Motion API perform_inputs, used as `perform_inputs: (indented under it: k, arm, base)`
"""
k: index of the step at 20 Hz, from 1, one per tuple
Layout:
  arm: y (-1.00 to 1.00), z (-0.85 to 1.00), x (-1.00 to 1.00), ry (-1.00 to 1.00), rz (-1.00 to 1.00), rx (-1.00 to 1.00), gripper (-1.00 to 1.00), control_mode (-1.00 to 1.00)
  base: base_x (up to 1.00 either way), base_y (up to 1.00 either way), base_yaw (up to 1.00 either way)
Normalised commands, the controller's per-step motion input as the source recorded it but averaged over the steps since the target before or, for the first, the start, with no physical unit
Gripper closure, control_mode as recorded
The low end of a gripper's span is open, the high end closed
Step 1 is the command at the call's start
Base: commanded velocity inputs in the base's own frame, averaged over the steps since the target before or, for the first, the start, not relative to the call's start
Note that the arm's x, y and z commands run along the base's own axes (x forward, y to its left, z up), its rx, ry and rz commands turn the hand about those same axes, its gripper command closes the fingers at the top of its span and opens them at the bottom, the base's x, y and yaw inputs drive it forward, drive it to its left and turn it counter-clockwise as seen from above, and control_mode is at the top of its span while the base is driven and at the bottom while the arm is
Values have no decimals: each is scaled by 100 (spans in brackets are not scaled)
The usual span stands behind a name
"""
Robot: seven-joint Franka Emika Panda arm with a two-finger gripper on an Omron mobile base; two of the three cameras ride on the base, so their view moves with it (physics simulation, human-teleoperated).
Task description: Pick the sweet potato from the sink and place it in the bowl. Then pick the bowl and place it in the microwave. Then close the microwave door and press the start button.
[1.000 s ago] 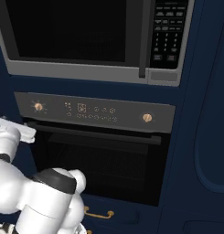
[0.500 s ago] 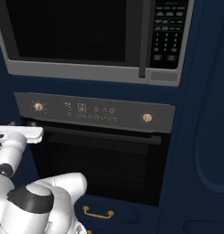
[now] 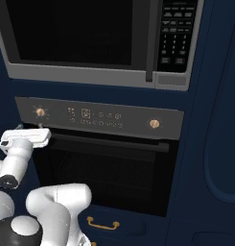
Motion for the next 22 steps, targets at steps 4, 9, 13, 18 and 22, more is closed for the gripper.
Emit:
perform_inputs:
  k: [4, 9, 13, 18, 22]
  arm:
    - [0, 100, -59, 28, -8, 0, -100, -100]
    - [-5, 100, -60, 26, -10, -3, -100, -100]
    - [-5, 100, -59, 32, -14, 0, -100, -100]
    - [-16, 100, -61, 30, -14, 0, -100, -100]
    - [-20, 100, -64, 19, -14, 0, -100, -100]
  base:
    - [0, 0, 0]
    - [0, 0, 0]
    - [0, 0, 0]
    - [0, 0, 0]
    - [0, 0, 0]
